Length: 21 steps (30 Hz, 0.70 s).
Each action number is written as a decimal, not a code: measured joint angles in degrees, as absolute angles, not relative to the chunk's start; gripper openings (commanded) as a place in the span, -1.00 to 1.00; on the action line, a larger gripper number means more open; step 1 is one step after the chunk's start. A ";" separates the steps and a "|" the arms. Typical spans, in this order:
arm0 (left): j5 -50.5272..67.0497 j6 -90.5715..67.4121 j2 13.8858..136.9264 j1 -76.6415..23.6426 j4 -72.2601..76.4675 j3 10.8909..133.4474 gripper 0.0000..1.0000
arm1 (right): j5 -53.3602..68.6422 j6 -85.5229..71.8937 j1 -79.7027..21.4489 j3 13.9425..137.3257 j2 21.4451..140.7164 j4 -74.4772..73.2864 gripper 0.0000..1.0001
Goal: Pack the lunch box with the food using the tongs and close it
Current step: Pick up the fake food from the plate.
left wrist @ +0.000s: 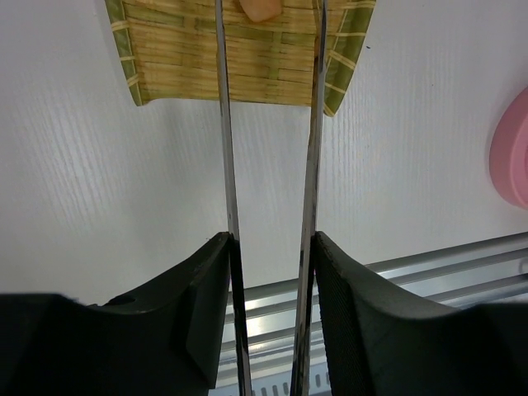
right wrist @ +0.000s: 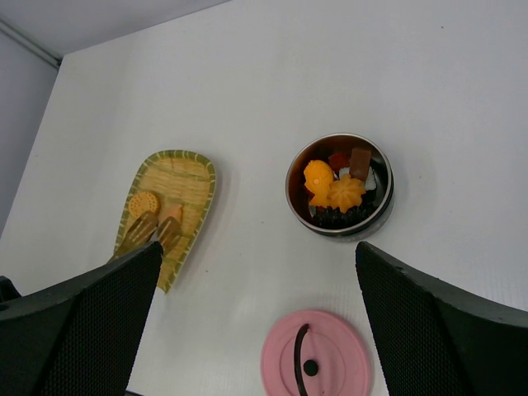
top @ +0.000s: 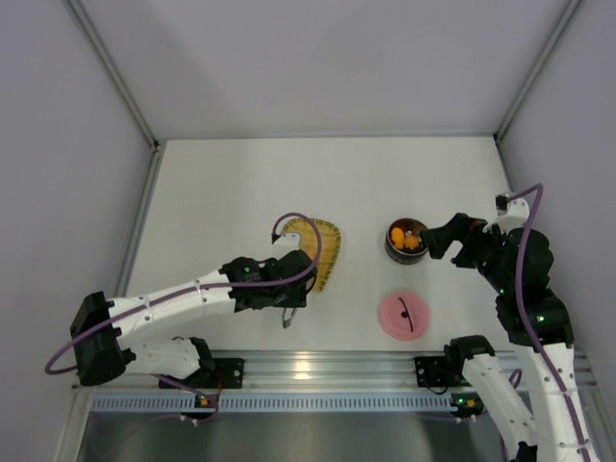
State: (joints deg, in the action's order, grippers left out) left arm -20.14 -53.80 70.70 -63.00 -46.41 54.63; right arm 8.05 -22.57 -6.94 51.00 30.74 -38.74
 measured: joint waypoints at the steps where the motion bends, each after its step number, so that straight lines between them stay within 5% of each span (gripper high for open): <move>1: -20.16 -53.80 70.78 -63.00 -46.35 54.76 -0.08 | 8.03 -22.57 -6.94 51.00 30.74 -38.74 0.99; 21: -20.47 -52.58 71.55 -63.00 -46.06 57.45 -0.32 | 7.97 -22.57 -6.94 51.00 30.72 -38.79 0.99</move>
State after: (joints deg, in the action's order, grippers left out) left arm -20.47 -52.58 71.55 -63.00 -46.06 57.45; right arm 7.97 -22.57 -6.94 51.00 30.72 -38.79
